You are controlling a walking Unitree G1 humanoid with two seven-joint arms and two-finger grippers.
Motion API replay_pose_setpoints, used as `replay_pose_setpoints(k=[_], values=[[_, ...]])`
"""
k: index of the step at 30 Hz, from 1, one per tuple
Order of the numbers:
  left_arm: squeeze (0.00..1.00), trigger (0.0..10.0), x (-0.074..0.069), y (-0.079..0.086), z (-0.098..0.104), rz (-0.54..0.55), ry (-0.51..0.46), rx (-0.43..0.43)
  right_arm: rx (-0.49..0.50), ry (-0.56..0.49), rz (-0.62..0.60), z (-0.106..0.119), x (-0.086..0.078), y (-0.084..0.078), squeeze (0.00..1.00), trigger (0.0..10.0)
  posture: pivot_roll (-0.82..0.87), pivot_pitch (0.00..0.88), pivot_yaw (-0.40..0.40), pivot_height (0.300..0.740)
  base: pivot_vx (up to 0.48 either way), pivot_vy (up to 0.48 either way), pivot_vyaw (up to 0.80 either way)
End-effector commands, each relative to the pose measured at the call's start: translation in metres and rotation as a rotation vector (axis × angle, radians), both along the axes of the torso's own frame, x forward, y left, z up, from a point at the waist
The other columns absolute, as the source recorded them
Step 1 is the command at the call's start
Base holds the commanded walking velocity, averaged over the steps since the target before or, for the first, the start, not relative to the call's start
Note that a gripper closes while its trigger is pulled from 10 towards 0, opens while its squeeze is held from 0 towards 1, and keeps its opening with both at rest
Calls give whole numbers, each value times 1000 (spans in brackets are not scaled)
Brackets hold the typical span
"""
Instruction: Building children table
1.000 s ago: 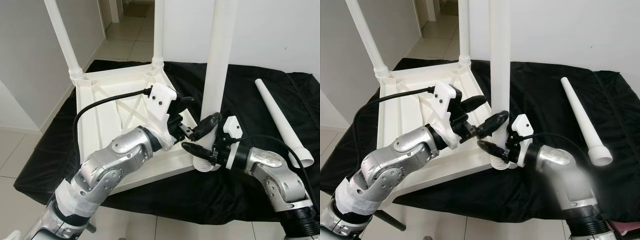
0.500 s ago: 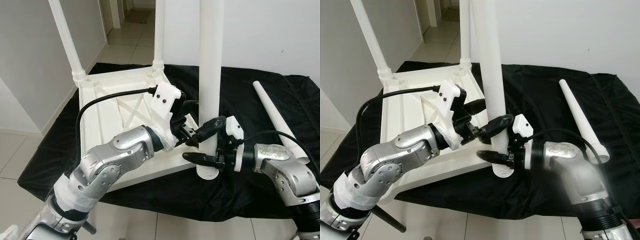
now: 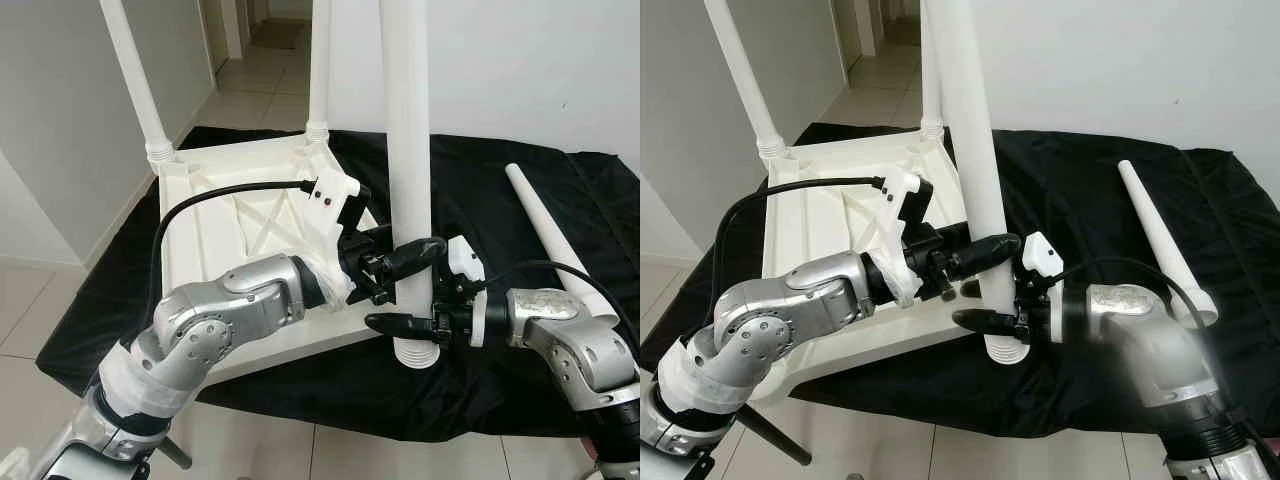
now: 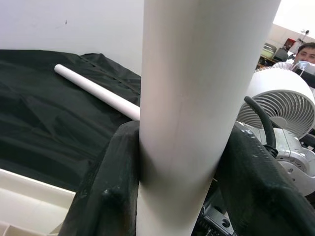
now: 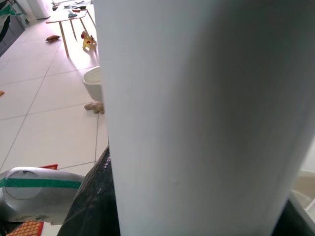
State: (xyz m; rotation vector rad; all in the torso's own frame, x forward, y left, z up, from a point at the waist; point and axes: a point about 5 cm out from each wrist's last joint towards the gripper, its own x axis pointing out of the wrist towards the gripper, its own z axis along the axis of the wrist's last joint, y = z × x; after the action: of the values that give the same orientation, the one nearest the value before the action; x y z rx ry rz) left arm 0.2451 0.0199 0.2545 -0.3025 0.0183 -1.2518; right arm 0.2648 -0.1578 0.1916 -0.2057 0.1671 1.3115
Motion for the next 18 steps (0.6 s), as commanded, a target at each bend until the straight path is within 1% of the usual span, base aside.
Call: replay_pose_setpoints(k=[1, 4, 5, 6, 7, 9, 11, 12, 13, 14, 15, 16, 17, 18], values=[[0, 0, -17, 4, 17, -412, -145, -101, 4, -11, 37, 5, -2, 1, 0, 10000, -78, 0, 23, 740, 0, 0, 0], [0, 0, -16, 3, 18, -391, -149, -94, 6, -9, 36, 5, -2, 1, 0, 10000, -78, 0, 23, 740, 0, 0, 0], [0, 7647, -13, 2, 19, -365, -144, -85, 8, -7, 33, 5, -1, 1, 24, 10000, -78, 0, 23, 740, 0, 0, 0], [0, 7647, -13, 2, 19, -365, -144, -85, 8, -7, 33, 5, -1, 1, 24, 10000, -78, 0, 23, 740, 0, 0, 0], [0, 10000, -9, 2, 20, -324, -134, -76, 12, -7, 22, 5, 0, 1, 1000, 10000, -77, 0, 22, 740, 0, 0, 0], [0, 10000, -1, 1, 22, -263, -114, -48, 24, -28, -14, 6, 4, 1, 1000, 10000, -78, 0, 23, 740, 0, 0, 0], [0, 10000, -1, 1, 22, -263, -114, -48, 24, -28, -14, 6, 4, 1, 1000, 10000, -78, 0, 23, 740, 0, 0, 0], [0, 10000, 4, 1, 24, -231, -112, -35, 35, -41, -41, 7, 7, 0, 1000, 10000, -78, 0, 24, 740, 0, 0, 0], [0, 10000, 4, 1, 24, -231, -112, -35, 35, -41, -41, 7, 7, 0, 1000, 10000, -78, 0, 24, 740, 0, 0, 0], [0, 10000, 14, 4, 28, -169, -121, -38, 64, -57, -102, 11, 14, 1, 741, 10000, -78, 0, 27, 740, 0, 0, 0], [0, 10000, 14, 4, 28, -169, -121, -38, 64, -57, -102, 11, 14, 1, 741, 10000, -78, 0, 27, 740, 0, 0, 0], [0, 10000, 19, 5, 28, -143, -117, -35, 73, -59, -123, 12, 16, 2, 741, 10000, -78, 0, 27, 740, 0, 0, 0], [0, 10000, 24, 6, 29, -105, -121, -22, 88, -81, -153, 14, 19, 3, 0, 10000, -78, 0, 27, 740, 0, 0, 0], [0, 10000, 31, 7, 31, -51, -133, 3, 107, -109, -200, 16, 23, 4, 0, 10000, -78, 0, 29, 740, 0, 0, 0]])
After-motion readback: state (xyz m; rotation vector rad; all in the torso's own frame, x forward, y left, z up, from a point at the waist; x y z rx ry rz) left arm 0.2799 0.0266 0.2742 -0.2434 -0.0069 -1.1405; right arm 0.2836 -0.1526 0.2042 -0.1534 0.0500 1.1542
